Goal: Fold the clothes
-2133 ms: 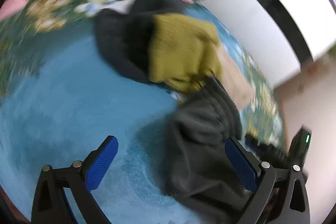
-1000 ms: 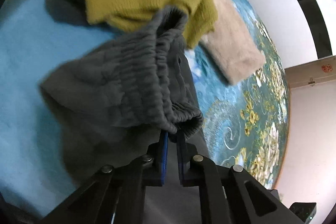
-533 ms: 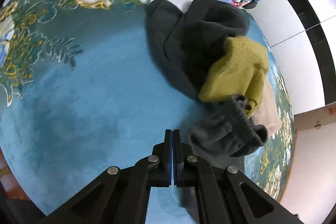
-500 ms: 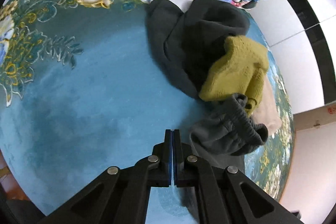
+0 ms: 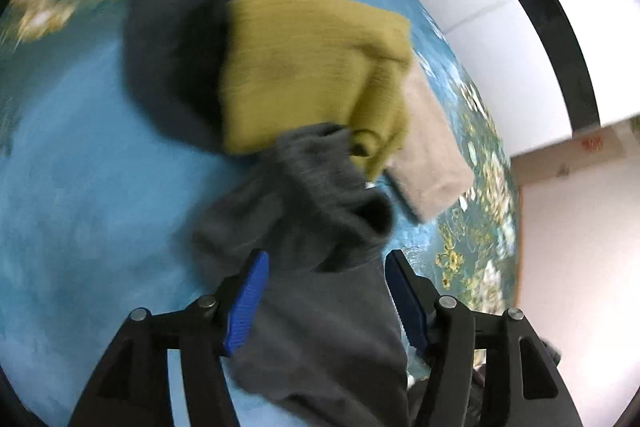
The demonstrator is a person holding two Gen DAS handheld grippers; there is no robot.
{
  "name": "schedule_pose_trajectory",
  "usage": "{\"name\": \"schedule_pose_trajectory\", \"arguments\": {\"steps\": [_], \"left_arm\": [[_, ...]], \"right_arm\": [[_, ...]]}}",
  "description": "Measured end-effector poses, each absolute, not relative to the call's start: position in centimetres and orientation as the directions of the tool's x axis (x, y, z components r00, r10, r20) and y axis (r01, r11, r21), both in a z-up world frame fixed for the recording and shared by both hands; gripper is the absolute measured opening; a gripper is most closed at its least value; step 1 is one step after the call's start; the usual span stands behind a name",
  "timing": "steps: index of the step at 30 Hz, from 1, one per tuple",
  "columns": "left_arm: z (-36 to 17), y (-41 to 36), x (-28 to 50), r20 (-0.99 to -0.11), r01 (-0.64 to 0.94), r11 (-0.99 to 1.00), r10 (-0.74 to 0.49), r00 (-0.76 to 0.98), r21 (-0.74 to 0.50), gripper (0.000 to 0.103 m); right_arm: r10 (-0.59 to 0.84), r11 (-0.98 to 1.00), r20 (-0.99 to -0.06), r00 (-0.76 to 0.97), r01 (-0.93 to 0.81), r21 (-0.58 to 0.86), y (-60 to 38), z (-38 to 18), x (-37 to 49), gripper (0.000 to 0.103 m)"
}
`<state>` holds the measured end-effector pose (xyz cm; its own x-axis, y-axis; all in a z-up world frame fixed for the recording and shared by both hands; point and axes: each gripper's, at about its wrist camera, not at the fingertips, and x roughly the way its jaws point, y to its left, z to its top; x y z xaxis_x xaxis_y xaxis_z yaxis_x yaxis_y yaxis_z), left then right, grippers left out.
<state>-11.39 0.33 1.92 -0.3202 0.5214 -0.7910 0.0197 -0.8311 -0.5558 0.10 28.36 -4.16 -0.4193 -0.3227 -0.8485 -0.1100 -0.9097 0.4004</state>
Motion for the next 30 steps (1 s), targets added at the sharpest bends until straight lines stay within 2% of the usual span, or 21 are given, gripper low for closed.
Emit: {"name": "schedule_pose_trajectory", "arguments": {"steps": [4,8,10,12,13,17,20,25,26,27,28,30], "left_arm": [[3.6,5.0,-13.4,-0.843,-0.155,-0.896,0.443,-0.304,-0.415,0.065],[2.4,8.2,-15.0,-0.902,-0.254,-0.917,0.366,-0.227,-0.308,0.063],[2.0,8.5,-15.2,-0.907,-0.262,-0.912,0.371,-0.199,-0.316,0.062],[1.9,9.1,-15.3,-0.912,-0.269,-0.906,0.378,-0.163,-0.327,0.05],[1.9,9.5,-15.1,-0.92,-0.276,-0.907,0.365,-0.142,-0.318,0.049],[1.8,11.2,-14.4,-0.941,-0.356,-0.9,0.312,-0.128,-0.25,0.049],[0.4,11.4,-15.4,-0.948,-0.346,-0.907,0.295,-0.122,-0.238,0.049],[-1.1,10.3,-16.6,-0.922,-0.231,-0.911,0.373,-0.108,-0.341,0.049],[-0.9,10.5,-16.5,-0.921,-0.237,-0.912,0.369,-0.123,-0.334,0.04],[-0.7,10.5,-16.4,-0.924,-0.249,-0.915,0.358,-0.136,-0.318,0.02],[-0.6,10.5,-16.3,-0.927,-0.26,-0.917,0.345,-0.145,-0.301,0.016],[0.2,9.6,-16.1,-0.917,-0.274,-0.909,0.364,-0.162,-0.313,0.014]], "right_arm": [[-0.286,-0.912,-0.872,-0.398,-0.167,0.375,32.0,-4.3,2.2,0.049],[-0.297,-0.883,-0.862,-0.41,-0.224,0.411,34.6,-4.1,4.3,0.049],[-0.31,-0.87,-0.855,-0.416,-0.238,0.431,35.2,-4.2,4.9,0.049],[-0.324,-0.857,-0.85,-0.416,-0.25,0.45,35.6,-4.6,5.3,0.049],[-0.328,-0.853,-0.849,-0.414,-0.256,0.455,35.7,-4.8,5.4,0.049],[-0.348,-0.831,-0.844,-0.408,-0.283,0.479,35.8,-5.9,5.7,0.049],[-0.363,-0.814,-0.841,-0.402,-0.303,0.496,36.1,-6.6,6.1,0.049],[-0.368,-0.807,-0.839,-0.401,-0.31,0.503,36.2,-7.0,6.2,0.049],[-0.368,-0.807,-0.84,-0.399,-0.311,0.502,36.2,-6.9,6.2,0.049],[-0.367,-0.808,-0.841,-0.398,-0.311,0.501,36.2,-6.8,6.2,0.049],[-0.367,-0.809,-0.841,-0.397,-0.311,0.499,36.2,-6.7,6.2,0.049],[-0.364,-0.813,-0.843,-0.396,-0.308,0.495,36.2,-6.4,6.2,0.049]]}}
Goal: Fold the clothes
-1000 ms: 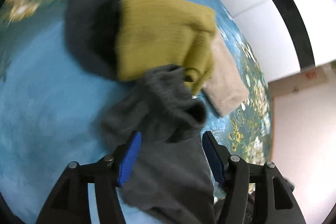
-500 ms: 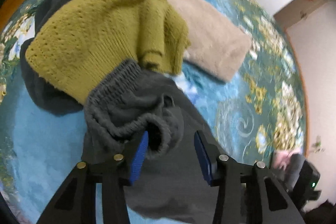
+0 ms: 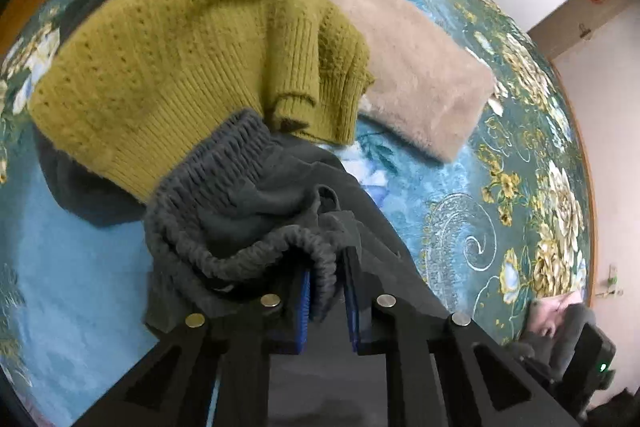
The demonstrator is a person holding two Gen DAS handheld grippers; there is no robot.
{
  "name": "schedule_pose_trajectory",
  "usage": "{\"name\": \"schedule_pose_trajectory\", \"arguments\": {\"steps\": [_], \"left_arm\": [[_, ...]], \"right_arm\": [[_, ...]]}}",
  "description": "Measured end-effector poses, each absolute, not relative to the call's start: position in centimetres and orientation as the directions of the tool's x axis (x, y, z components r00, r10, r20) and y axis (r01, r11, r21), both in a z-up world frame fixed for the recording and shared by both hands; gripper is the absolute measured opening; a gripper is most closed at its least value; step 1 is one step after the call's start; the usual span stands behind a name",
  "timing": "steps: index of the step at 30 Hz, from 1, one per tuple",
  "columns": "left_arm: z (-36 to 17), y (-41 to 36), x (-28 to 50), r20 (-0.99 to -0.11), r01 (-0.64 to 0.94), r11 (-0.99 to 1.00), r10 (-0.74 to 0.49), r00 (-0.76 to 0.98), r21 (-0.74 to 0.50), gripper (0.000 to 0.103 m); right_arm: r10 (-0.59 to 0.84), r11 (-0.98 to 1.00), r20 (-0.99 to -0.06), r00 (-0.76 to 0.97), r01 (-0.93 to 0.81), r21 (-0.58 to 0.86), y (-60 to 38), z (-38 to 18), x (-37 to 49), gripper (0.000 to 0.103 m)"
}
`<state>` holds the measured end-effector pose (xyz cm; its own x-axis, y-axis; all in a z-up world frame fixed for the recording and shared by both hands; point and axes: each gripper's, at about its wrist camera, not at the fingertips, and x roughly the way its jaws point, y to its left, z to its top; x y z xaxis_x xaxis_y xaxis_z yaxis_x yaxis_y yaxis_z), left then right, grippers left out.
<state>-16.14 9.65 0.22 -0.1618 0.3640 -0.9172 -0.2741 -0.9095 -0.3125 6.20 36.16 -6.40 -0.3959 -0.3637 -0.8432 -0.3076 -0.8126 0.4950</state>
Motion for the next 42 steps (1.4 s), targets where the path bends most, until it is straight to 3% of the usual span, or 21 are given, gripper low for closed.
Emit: {"name": "schedule_pose_trajectory", "arguments": {"steps": [7,12,15,22,27,31,32,36,42], "left_arm": [[5.0,0.6,-14.1,-0.826,-0.421,-0.802,0.532,-0.184,-0.423,0.014],[5.8,-7.8,-11.3,-0.847,-0.495,-0.793,0.497,-0.19,-0.354,0.015],[3.1,-12.0,-10.3,-0.875,-0.446,-0.827,0.452,-0.17,-0.341,0.016],[-2.7,-17.1,-9.1,-0.84,-0.225,-0.849,0.517,-0.165,-0.478,0.019],[-1.8,-16.7,-8.3,-0.812,-0.24,-0.832,0.546,-0.207,-0.499,0.019],[-0.6,-16.9,-8.0,-0.79,-0.281,-0.817,0.567,-0.232,-0.504,0.019],[-0.4,-16.8,-7.9,-0.787,-0.288,-0.815,0.569,-0.238,-0.502,0.019],[0.0,-16.2,-8.6,-0.779,-0.281,-0.815,0.573,-0.254,-0.507,0.019],[1.5,-15.0,-9.9,-0.758,-0.286,-0.81,0.583,-0.293,-0.512,0.019]], "right_arm": [[-0.355,-0.833,-0.847,-0.396,-0.278,0.479,35.1,-5.0,6.5,0.049],[-0.357,-0.849,-0.855,-0.377,-0.25,0.465,33.3,-4.8,6.5,0.049],[-0.368,-0.864,-0.86,-0.353,-0.211,0.456,31.4,-4.8,6.2,0.049],[-0.351,-0.927,-0.888,-0.298,-0.025,0.375,25.5,-3.8,2.8,0.049],[-0.329,-0.939,-0.911,-0.249,0.188,0.288,21.6,-3.7,-0.2,0.049],[-0.337,-0.924,-0.932,-0.135,0.238,0.3,20.7,-6.4,-1.2,0.049],[-0.343,-0.922,-0.931,-0.124,0.234,0.308,20.7,-6.6,-1.2,0.046],[-0.373,-0.92,-0.919,-0.13,0.182,0.348,21.5,-6.3,-0.6,0.009],[-0.366,-0.929,-0.907,-0.21,0.134,0.344,22.6,-4.2,0.0,0.004]]}}
